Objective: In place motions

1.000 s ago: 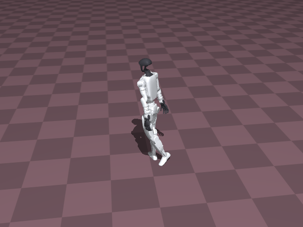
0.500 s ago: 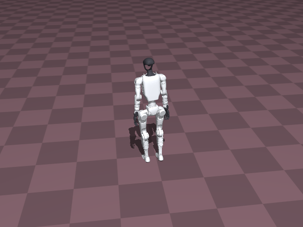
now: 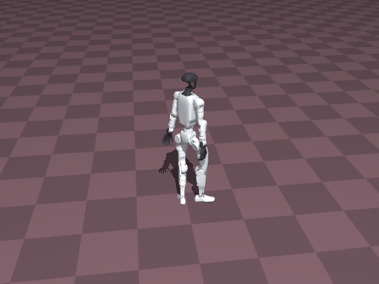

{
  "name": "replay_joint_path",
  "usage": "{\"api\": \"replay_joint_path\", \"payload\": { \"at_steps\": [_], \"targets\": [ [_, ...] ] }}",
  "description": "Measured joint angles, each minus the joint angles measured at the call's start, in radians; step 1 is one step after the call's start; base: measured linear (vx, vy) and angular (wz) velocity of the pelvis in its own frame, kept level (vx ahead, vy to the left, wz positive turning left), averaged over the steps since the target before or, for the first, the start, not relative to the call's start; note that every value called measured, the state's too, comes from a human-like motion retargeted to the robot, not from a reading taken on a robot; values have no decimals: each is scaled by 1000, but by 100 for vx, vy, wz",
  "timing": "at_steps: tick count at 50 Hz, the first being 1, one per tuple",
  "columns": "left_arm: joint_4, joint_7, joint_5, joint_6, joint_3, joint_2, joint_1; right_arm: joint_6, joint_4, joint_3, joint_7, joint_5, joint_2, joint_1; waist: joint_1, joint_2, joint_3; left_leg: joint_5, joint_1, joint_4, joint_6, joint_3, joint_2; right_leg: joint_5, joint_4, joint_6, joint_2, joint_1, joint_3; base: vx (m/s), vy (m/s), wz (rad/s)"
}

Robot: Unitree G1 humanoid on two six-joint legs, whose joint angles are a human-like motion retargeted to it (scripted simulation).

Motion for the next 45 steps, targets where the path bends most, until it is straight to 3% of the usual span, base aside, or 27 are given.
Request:
{"api": "replay_joint_path", "payload": {
  "at_steps": [4, 7, 10, 12, 15, 18, 23, 25, 27, 29, 32, 38, 45],
  "targets": [
    [-12, -3, -20, 9, -2, -13, -21, 18, 89, -53, -10, 59, -32, 27, -48, 8, -23, 50, 53, 35, -10, 48, 23, 10, -39, -11, 31, 22, 48, 30, -33, -79],
    [-54, -24, -45, -4, -4, -14, -43, 33, 104, -62, -28, 85, -33, 56, -82, -45, -15, 138, 92, 143, 23, 82, 48, 3, -62, -17, 9, 52, 126, 24, -30, -65],
    [-124, -50, -33, -15, -17, -8, -64, 31, 104, -63, -26, 86, -23, 98, -58, -150, -23, 219, 79, 376, 168, 85, 82, 5, -69, -15, -88, 86, 119, 36, -31, -115],
    [-152, -45, -28, -21, -36, -7, -81, 43, 104, -67, -1, 56, -16, 124, 3, -178, -18, 178, 31, 632, 255, 13, 187, -18, -58, -19, -84, 107, 204, 48, -33, -142],
    [-162, -32, -55, -22, -49, -42, -143, 69, 104, -70, 20, 0, -11, 105, 13, -167, -4, 166, -136, 775, 240, -184, 195, 6, -66, -26, -87, 97, 189, 1, -7, -65],
    [-175, -61, -100, -41, -54, -79, -168, 52, 104, -35, 7, -44, -4, 67, 44, -138, 20, 132, -272, 686, 132, -449, 34, 14, -63, -32, -55, 95, 256, 0, 1, -143],
    [-205, -100, -58, -75, -105, -94, -161, 18, 32, 24, 43, -128, 15, 38, 75, -54, 19, 101, -257, 247, 93, -513, -61, 8, -52, -37, 37, 115, 338, 24, 5, -146],
    [-198, -92, -43, -79, -110, -107, -139, 8, 1, 41, 48, -150, 26, 35, 84, -30, 15, 358, -261, 130, 248, -650, -139, -1, -44, -34, 65, 138, 385, 30, 6, -97],
    [-166, -107, -51, -83, -99, -116, -120, 6, -10, 72, 38, -155, 38, 19, 2, 8, -11, 128, -194, 136, 95, -522, -46, -18, -22, -24, 97, 133, 387, 27, 6, -43],
    [-125, -126, -57, -78, -69, -117, -105, 2, -13, 132, 26, -139, 56, -3, 7, 11, -26, 145, -201, 137, 80, -497, -50, -19, 2, -15, 101, 117, 470, 16, 2, -112],
    [-68, -125, -57, -62, -52, -101, -102, -15, -25, 199, 32, -161, 71, -36, -71, 28, -38, 127, -172, 106, 69, -488, -43, -25, 15, -6, 104, 110, 448, 4, 2, -11],
    [-27, -87, -19, -13, -38, -62, -93, -30, -74, 298, 8, -309, 74, -41, -57, 27, -52, 127, -185, 105, 48, -483, -39, -16, 6, -4, 105, 96, 463, 7, -3, -12],
    [-123, -112, -74, -15, -18, -50, -124, -34, -75, 298, 35, -279, 52, -82, 61, -12, 23, 202, -264, 116, 29, -535, -68, 5, -35, -42, 68, 83, 393, -22, -1, 41]
  ]
}}
